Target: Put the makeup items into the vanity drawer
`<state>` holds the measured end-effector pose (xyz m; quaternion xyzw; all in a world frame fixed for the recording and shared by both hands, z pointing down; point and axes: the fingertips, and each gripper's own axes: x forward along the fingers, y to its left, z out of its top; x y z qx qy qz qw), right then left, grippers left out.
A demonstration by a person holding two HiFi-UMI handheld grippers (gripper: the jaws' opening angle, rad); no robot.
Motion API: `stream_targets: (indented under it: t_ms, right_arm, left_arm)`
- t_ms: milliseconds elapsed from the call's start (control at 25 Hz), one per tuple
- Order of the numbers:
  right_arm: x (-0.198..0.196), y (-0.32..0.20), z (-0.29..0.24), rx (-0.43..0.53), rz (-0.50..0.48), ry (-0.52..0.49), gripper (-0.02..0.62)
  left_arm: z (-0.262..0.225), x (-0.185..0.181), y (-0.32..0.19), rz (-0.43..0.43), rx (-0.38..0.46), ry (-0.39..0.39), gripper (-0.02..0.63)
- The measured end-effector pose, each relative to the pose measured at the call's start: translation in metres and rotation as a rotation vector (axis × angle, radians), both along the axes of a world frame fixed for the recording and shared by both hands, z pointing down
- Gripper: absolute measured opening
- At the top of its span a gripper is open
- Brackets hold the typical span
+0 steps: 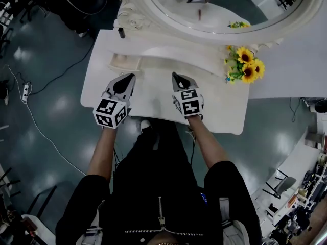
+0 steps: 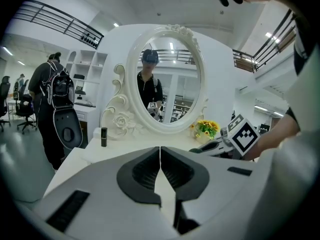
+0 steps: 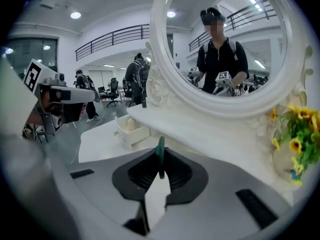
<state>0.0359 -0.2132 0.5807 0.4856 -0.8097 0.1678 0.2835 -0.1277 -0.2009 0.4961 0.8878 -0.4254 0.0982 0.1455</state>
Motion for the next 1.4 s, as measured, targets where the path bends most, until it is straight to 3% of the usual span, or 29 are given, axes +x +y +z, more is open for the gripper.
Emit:
stream_targets:
  t_ms: [240,560,1040,1400]
  right_arm:
    - [0.001,-0.012,-0.059,0.123,-0.018,-0.008,0.034]
    - [-0.013,-0.026,-0.056,0.109,-0.059,-0.021,0.034]
    - [-0.123,-0.046,-0.044,0.093,-0.276,-0.046,0.034]
    - [-0.164,-0.063,-0.018,0.058,-0.345,-0.073,0.034]
  left_arm:
    - [-0.031,-0.012,-0.015,-0.037,0.067,0.013,0.023]
    - [-0.04,-0.043,-0.017,-0.118,0.099,0.014,0.023]
    - [-0.021,-0.137,0.017,-0.331,0.058,-0.011,0.023]
    - [-0.008,-0.167,0.024,-0.402,0.023,-0.012,0.023]
